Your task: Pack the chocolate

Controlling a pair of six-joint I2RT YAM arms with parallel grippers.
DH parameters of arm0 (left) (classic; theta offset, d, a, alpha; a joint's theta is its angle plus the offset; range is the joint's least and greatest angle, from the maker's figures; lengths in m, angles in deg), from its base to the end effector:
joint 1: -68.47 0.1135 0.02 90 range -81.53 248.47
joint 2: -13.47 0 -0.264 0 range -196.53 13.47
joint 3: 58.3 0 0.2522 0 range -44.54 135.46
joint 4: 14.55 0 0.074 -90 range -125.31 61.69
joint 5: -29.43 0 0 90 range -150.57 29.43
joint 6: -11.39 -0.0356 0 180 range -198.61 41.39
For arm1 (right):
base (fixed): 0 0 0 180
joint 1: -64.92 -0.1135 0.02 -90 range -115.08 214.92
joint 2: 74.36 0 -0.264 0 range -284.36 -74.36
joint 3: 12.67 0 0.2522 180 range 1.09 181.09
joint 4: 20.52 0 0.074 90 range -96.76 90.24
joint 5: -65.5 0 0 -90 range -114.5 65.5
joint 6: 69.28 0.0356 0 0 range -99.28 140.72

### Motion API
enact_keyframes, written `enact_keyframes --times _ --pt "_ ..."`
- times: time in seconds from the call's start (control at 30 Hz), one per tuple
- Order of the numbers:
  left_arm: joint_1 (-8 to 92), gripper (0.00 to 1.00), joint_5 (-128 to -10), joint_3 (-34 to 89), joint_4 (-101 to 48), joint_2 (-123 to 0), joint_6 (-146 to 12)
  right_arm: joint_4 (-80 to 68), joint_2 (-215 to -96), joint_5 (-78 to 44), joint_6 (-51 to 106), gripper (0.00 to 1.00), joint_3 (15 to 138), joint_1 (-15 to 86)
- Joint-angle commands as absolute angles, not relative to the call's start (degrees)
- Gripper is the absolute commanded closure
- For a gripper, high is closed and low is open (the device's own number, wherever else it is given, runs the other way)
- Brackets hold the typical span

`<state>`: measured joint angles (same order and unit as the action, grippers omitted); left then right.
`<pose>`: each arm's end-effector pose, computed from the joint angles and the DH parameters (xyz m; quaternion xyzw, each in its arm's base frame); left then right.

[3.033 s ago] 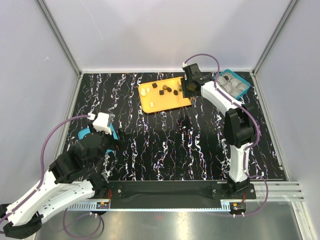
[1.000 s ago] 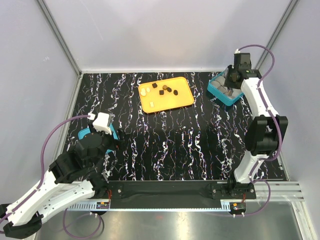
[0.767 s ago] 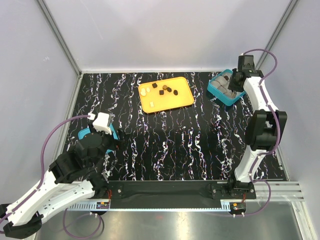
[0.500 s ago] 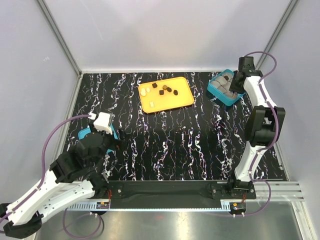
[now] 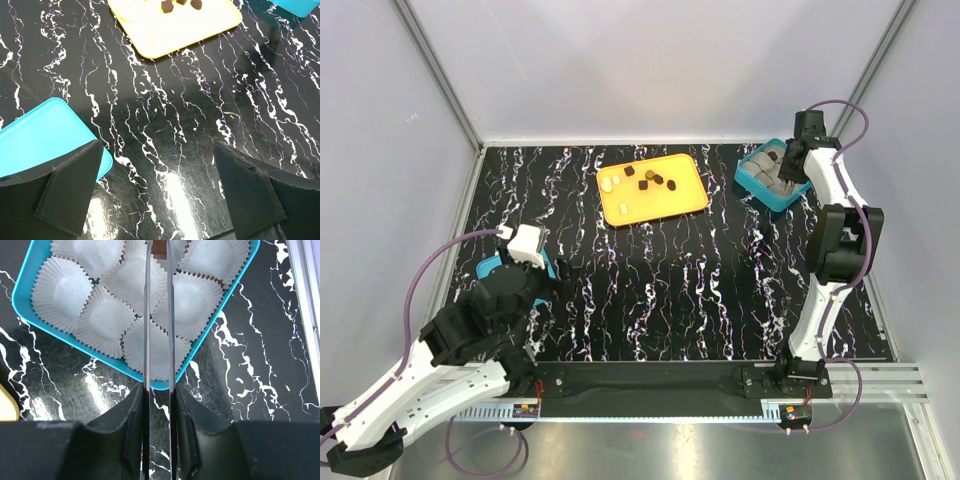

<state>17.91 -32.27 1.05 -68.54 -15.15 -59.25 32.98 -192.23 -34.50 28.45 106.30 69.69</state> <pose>0.0777 -0.0679 0.3272 0.0883 0.8161 -0.1383 0.5541 0.4600 -0.0446 0.2653 0.1306 0.9344 -0.0742 0.3231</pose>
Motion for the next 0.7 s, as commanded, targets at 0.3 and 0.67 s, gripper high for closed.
enact_keyframes --times 0.3,0.67 --pt "17.76 0.01 -32.00 1.17 -66.02 -15.88 -59.89 30.94 -193.81 -38.47 26.61 0.66 109.19 70.10" --pt "17.76 0.01 -31.91 1.17 -66.02 -15.80 -59.89 32.08 -191.26 -37.07 25.47 0.58 109.81 69.93"
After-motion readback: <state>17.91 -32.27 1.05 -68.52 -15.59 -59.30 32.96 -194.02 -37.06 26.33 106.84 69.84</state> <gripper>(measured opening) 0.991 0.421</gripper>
